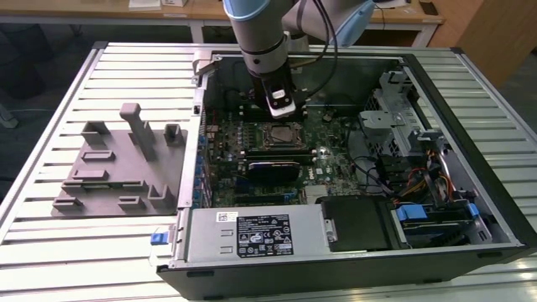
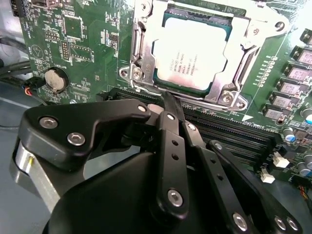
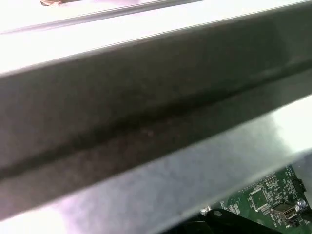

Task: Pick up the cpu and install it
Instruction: 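Install the first cpu locking lever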

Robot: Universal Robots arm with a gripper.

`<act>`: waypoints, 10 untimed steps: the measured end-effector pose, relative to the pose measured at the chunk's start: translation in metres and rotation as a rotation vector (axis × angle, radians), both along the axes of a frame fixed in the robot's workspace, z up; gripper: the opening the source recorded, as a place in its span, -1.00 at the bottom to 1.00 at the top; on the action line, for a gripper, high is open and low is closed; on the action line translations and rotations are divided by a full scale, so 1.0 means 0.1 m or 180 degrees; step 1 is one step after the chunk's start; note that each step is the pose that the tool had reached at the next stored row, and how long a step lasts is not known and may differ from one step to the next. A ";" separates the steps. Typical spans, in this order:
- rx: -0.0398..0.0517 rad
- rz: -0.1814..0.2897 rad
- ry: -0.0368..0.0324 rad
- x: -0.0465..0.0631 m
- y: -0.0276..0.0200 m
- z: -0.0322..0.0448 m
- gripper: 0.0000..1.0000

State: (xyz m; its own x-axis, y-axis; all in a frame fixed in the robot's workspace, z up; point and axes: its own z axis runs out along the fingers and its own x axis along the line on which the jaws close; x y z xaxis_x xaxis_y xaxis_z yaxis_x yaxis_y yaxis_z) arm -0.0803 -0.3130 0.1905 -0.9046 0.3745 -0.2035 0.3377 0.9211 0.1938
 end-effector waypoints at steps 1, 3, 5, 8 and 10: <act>0.0002 0.0000 0.0000 0.00 -0.002 0.000 -0.79; 0.0005 0.0000 -0.0001 0.00 -0.008 -0.001 -0.79; 0.0007 0.0000 -0.0001 0.01 -0.021 -0.001 -0.79; 0.0010 0.0000 0.0000 0.03 -0.038 0.000 -0.79; 0.0017 0.0000 0.0000 0.04 -0.042 -0.001 -0.79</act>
